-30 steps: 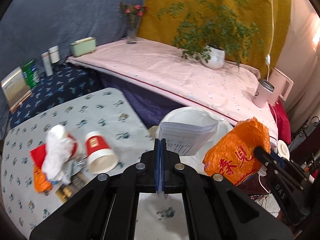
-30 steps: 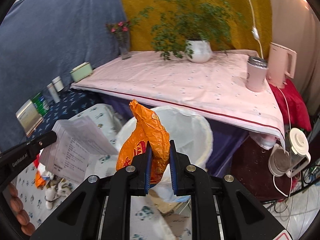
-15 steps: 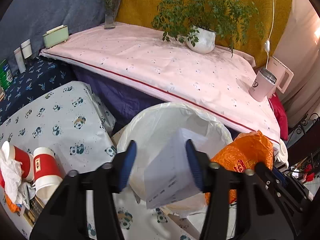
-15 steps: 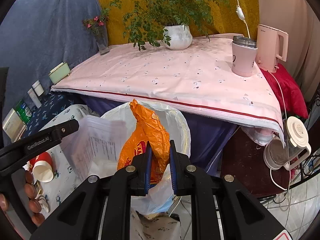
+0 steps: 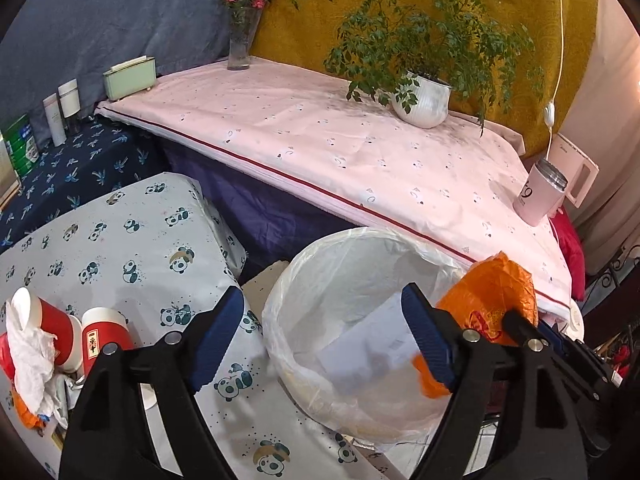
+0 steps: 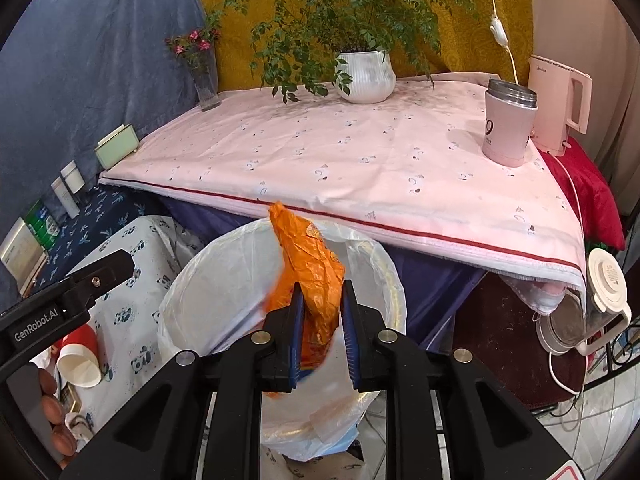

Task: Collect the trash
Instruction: 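Carry the orange bag and white paper over the trash bin with both grippers, then open both grippers to drop the bag and paper into the bin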

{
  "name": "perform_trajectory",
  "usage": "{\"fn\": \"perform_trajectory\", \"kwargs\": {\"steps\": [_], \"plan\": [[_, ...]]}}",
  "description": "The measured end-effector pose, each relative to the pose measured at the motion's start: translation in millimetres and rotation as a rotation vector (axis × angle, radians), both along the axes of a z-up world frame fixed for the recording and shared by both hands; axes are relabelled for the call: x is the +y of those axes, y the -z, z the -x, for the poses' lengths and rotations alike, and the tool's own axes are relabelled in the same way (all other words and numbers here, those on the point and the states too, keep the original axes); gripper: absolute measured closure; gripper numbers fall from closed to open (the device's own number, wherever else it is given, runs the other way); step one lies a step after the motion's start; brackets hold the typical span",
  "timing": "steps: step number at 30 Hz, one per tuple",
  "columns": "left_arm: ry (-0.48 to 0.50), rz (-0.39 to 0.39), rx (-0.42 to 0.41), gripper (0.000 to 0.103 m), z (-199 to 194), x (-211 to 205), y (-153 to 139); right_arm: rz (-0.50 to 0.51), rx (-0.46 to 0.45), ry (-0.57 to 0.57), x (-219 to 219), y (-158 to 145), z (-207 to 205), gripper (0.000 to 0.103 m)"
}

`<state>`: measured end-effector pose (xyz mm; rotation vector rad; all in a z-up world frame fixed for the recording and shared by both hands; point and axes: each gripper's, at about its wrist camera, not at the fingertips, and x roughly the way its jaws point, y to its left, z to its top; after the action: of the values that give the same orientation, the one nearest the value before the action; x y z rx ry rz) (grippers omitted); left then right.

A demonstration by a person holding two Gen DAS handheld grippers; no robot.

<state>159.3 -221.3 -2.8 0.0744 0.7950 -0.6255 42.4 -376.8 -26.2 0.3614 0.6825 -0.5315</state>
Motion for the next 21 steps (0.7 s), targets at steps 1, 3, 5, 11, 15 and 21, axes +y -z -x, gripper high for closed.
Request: {"fn": "perform_trajectory", "kwargs": {"steps": [1,3,5,11,15,21], "plan": [[-0.002,0.004,0.001,0.026,-1,1,0,0.002,-0.001,0.001,-1,-1,-1,0.084],[-0.006,0.008,-0.001,0.026,-2,3,-1,0.008,0.000,-0.001,-1,-2,-3,0.084],[-0.016,0.007,-0.002,0.025,-3,5,-2,0.013,0.003,-0.007,-1,-2,-6,0.084],[-0.055,0.008,-0.003,0.014,-2,18,-1,0.019,0.003,-0.028,6,0,-17,0.069],[-0.089,-0.011,-0.018,0.013,2,30,0,0.030,-0.009,-0.043,17,-5,-18,0.058],[-0.138,-0.027,-0.004,0.011,13,60,3,0.050,-0.019,-0.083,44,-15,-16,0.050]]}}
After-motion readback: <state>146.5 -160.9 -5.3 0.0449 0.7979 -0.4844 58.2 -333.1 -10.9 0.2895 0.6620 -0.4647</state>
